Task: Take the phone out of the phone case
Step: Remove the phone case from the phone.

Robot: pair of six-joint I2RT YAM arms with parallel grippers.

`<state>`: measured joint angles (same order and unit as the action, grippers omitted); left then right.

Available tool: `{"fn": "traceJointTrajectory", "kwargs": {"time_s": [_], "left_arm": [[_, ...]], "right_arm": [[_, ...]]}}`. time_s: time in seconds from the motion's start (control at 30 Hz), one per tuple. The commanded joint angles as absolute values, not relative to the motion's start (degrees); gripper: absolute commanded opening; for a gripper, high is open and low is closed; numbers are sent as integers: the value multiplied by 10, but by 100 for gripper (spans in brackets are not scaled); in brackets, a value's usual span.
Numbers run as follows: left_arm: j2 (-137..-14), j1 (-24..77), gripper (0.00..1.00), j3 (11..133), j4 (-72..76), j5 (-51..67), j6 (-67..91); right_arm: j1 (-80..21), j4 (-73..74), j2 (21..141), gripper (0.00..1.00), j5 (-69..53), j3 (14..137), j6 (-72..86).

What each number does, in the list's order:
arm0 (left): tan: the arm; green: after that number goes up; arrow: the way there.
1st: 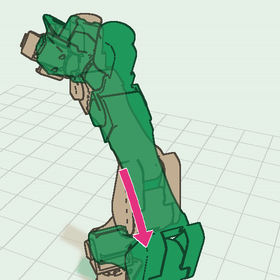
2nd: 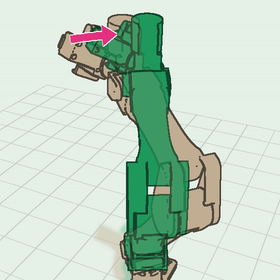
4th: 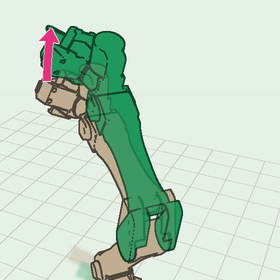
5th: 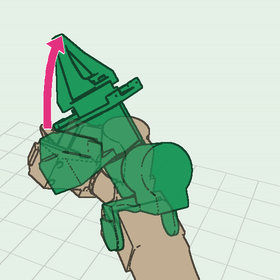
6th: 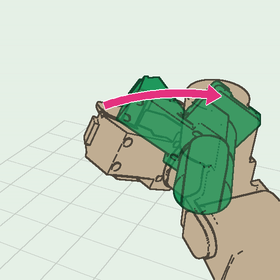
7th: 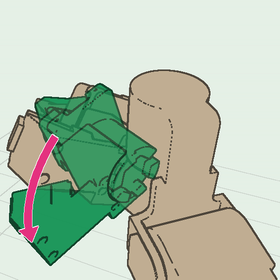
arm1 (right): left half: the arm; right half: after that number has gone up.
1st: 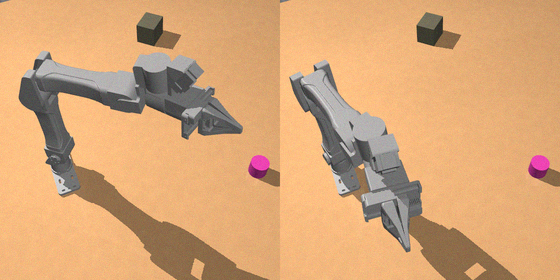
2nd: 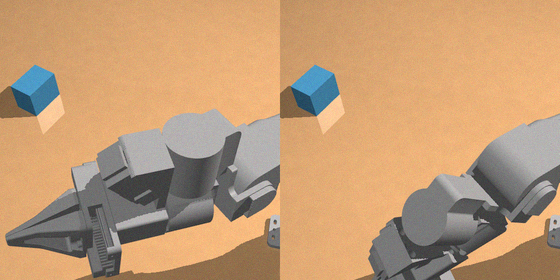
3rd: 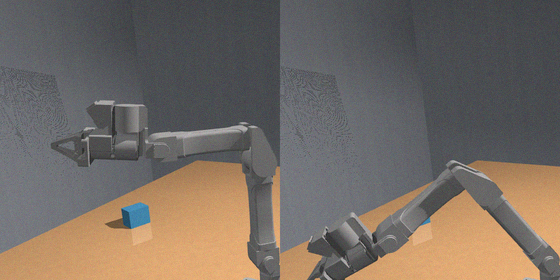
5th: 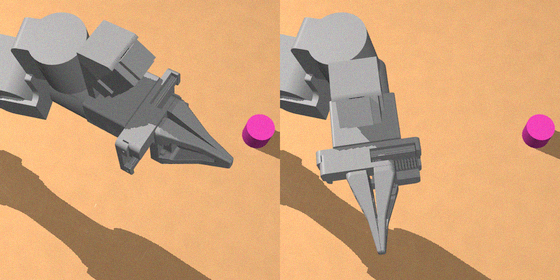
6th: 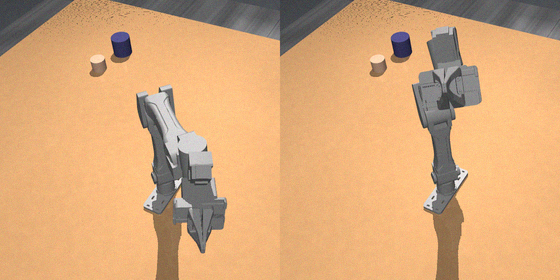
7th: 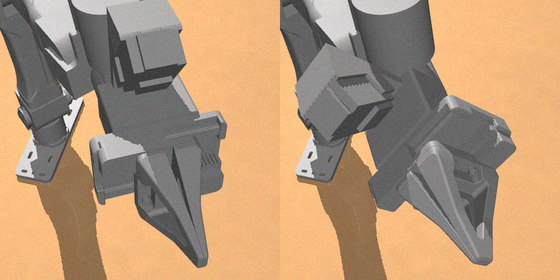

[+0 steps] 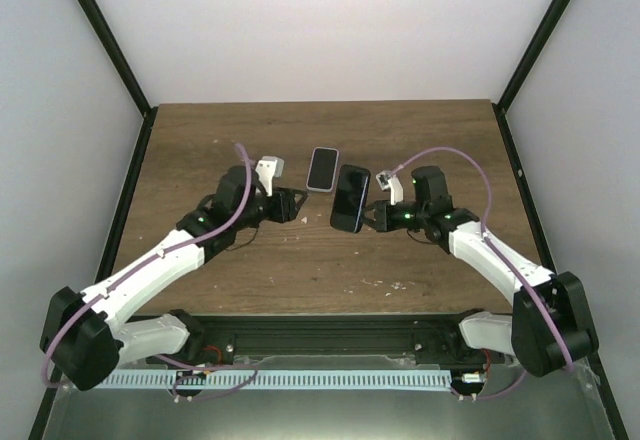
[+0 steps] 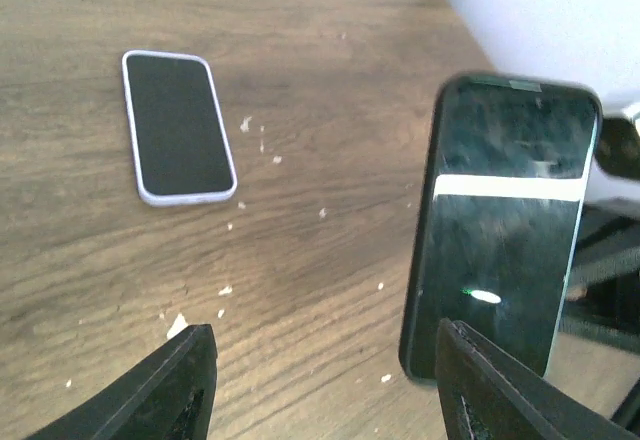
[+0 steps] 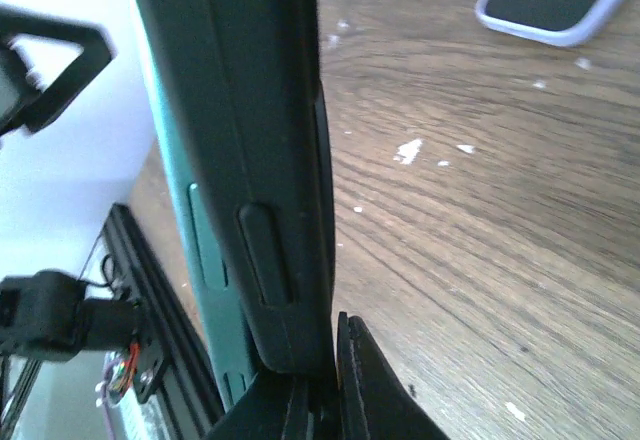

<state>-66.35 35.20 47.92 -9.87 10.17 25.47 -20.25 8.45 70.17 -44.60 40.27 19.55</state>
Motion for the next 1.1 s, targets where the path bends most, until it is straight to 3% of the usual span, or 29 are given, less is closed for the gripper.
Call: {"fn": "traceJointTrajectory", "kwargs": {"time_s": [0.0,0.13,0.57,1.07], "left_arm": [[-664,419,60,489,-154,-37,236],[-673,490,61,501,-172,-118,227],[-822,627,64,557,-169,-199,229],[-948,636,61,595,-98,-177,140]], "right_arm": [[-202,136,716,1,-348,457,252],[-202,224,739,1,-293,492,258],[-202,129,804,1,-269,422,338],[-202,87,883,1,-348,416,340]]}}
